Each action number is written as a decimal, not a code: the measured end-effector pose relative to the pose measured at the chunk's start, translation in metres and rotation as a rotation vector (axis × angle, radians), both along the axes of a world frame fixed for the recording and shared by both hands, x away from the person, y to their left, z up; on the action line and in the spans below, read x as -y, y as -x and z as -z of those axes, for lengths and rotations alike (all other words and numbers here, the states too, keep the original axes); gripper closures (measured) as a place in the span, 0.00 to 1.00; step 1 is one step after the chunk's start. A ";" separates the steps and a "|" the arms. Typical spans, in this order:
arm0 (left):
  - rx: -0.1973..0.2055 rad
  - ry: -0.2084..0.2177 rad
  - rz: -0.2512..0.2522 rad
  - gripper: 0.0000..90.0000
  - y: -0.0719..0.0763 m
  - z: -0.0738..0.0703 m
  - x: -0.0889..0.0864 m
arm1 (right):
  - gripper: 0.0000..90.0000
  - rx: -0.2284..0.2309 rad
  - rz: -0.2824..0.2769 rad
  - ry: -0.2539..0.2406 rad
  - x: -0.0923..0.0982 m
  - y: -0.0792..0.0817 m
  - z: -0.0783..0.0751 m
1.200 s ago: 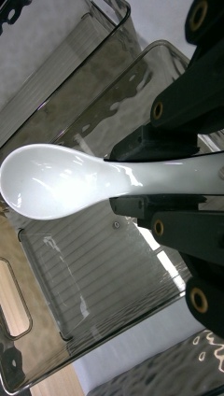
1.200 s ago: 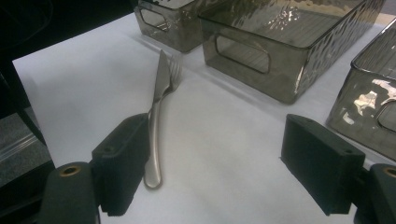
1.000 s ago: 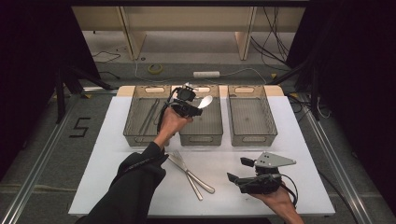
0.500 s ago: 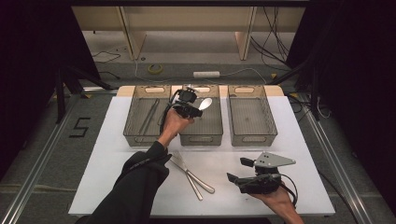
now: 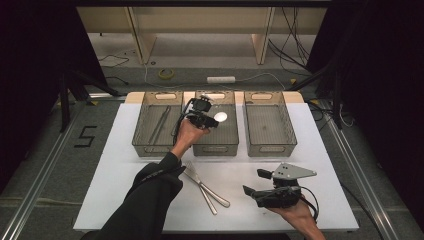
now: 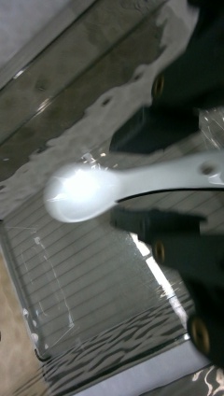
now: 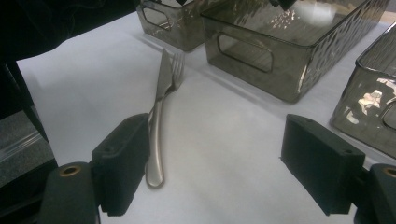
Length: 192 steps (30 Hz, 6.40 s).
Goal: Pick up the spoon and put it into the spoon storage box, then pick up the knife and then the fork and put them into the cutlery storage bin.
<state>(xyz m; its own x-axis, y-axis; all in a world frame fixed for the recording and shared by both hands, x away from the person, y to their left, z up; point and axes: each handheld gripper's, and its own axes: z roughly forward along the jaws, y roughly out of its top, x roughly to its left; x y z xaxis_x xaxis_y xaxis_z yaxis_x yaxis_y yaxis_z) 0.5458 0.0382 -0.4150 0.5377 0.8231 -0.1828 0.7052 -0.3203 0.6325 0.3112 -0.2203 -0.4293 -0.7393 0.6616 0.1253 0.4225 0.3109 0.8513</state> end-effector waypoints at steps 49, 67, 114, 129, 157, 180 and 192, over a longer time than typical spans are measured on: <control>0.264 0.244 0.082 0.22 0.159 -0.019 -0.112 | 0.29 -0.058 -0.164 0.303 -0.066 -0.027 -0.001; 0.312 0.270 0.085 0.19 0.190 -0.009 -0.131 | 0.31 -0.113 -0.213 0.407 -0.096 -0.044 0.001; 0.367 0.266 0.081 0.18 0.211 -0.007 -0.145 | 0.37 -0.199 -0.306 0.521 -0.139 -0.065 0.011; 0.369 0.259 0.073 0.18 0.214 -0.007 -0.148 | 0.53 -0.236 -0.327 0.572 -0.153 -0.071 0.023; 0.366 0.260 0.083 0.18 0.215 -0.007 -0.148 | 0.82 -0.284 -0.373 0.615 -0.164 -0.075 0.035; 0.370 0.255 0.090 0.18 0.216 -0.007 -0.147 | 0.90 -0.303 -0.351 0.608 -0.163 -0.078 0.035; 0.382 0.273 0.060 0.18 0.217 -0.008 -0.152 | 0.91 -0.291 -0.374 0.561 -0.154 -0.082 0.026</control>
<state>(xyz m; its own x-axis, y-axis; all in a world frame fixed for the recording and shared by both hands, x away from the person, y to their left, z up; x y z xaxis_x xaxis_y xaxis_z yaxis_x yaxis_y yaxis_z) 0.3292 0.1904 -0.4068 0.6538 0.7378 -0.1683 0.3912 -0.1392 0.9097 0.3936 -0.0659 -0.4557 -0.9165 0.3943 0.0674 0.3878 0.8343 0.3918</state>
